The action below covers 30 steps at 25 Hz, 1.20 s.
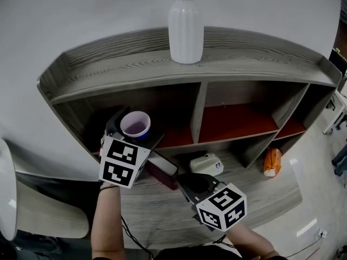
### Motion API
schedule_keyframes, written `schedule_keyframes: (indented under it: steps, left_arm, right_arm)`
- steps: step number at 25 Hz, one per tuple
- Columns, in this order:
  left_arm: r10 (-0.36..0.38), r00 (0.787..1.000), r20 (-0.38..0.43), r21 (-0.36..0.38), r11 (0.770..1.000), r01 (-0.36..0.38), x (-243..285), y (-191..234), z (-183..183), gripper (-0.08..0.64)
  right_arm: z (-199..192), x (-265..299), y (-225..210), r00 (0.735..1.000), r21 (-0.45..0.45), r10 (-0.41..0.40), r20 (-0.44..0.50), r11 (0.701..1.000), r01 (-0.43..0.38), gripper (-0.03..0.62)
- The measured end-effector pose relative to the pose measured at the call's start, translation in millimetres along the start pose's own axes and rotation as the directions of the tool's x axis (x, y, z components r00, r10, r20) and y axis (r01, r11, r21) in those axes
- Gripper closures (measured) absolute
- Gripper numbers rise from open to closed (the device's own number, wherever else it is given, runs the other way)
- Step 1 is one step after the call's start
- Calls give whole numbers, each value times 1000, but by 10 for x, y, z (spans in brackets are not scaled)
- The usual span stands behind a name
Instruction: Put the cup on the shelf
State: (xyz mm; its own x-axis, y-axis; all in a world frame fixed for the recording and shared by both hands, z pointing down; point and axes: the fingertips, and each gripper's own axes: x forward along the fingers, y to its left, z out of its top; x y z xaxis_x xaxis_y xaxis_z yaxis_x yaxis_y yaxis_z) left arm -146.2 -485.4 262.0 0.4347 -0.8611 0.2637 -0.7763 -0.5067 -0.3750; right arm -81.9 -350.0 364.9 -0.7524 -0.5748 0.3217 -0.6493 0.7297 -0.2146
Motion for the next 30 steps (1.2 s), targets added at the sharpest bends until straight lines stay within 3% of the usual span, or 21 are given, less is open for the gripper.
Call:
schedule_keyframes:
  steps: [2, 5, 17, 30]
  left_arm:
    - [-9, 998, -63, 42, 999, 12, 32, -28, -83, 81]
    - [-13, 997, -81, 35, 999, 16, 32, -23, -104, 81]
    - [64, 997, 49, -73, 995, -61, -185, 33, 22, 81]
    - [114, 986, 124, -192, 977, -89, -603, -70, -42, 99]
  right_arm:
    - [-15, -28, 3, 1000, -1, -1, -1, 1000, 1, 595]
    - [-32, -83, -34, 1000, 6, -12, 1, 1000, 12, 595]
    - [-55, -183, -32, 1000, 11, -5, 12, 1000, 4, 595]
    - [-116, -247, 97, 1000, 0, 24, 8, 1000, -24, 595]
